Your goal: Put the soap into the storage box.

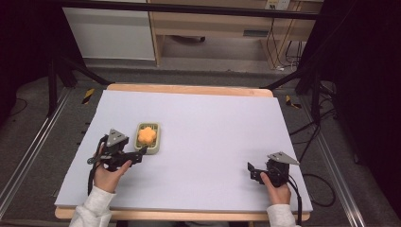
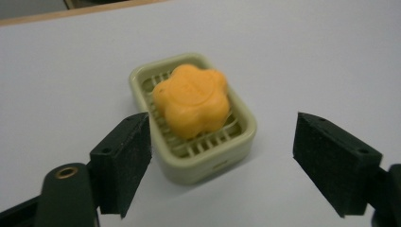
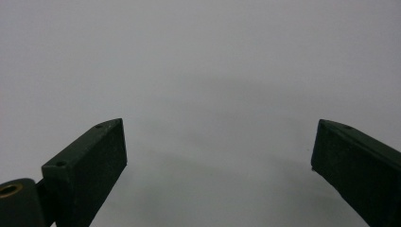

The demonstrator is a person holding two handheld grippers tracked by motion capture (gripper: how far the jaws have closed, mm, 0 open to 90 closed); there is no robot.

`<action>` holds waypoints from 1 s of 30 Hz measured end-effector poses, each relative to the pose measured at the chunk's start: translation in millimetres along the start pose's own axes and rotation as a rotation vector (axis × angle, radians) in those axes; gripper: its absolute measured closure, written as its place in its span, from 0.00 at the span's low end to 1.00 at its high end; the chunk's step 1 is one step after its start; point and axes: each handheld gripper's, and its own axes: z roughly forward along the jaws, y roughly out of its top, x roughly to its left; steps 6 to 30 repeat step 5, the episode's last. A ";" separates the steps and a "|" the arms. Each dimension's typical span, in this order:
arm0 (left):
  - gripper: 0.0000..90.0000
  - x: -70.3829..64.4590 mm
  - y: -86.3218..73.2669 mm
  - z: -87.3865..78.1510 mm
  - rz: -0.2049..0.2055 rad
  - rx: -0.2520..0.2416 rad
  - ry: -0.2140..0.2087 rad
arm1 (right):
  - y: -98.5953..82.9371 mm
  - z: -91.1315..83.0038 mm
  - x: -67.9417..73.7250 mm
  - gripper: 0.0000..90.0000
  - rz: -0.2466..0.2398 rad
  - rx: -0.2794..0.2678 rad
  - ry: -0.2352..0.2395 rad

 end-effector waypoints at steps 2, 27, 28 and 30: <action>0.22 5.8 -8.9 -4.1 -0.017 -0.005 0.014 | 0.0 -0.2 0.1 0.05 0.000 -0.001 -0.001; 0.21 13.9 -20.1 -9.1 -0.026 0.000 0.016 | -0.4 -0.5 0.0 0.05 0.001 -0.007 -0.004; 0.21 13.9 -20.1 -9.1 -0.026 0.000 0.016 | -0.4 -0.5 0.0 0.05 0.001 -0.007 -0.004; 0.21 13.9 -20.1 -9.1 -0.026 0.000 0.016 | -0.4 -0.5 0.0 0.05 0.001 -0.007 -0.004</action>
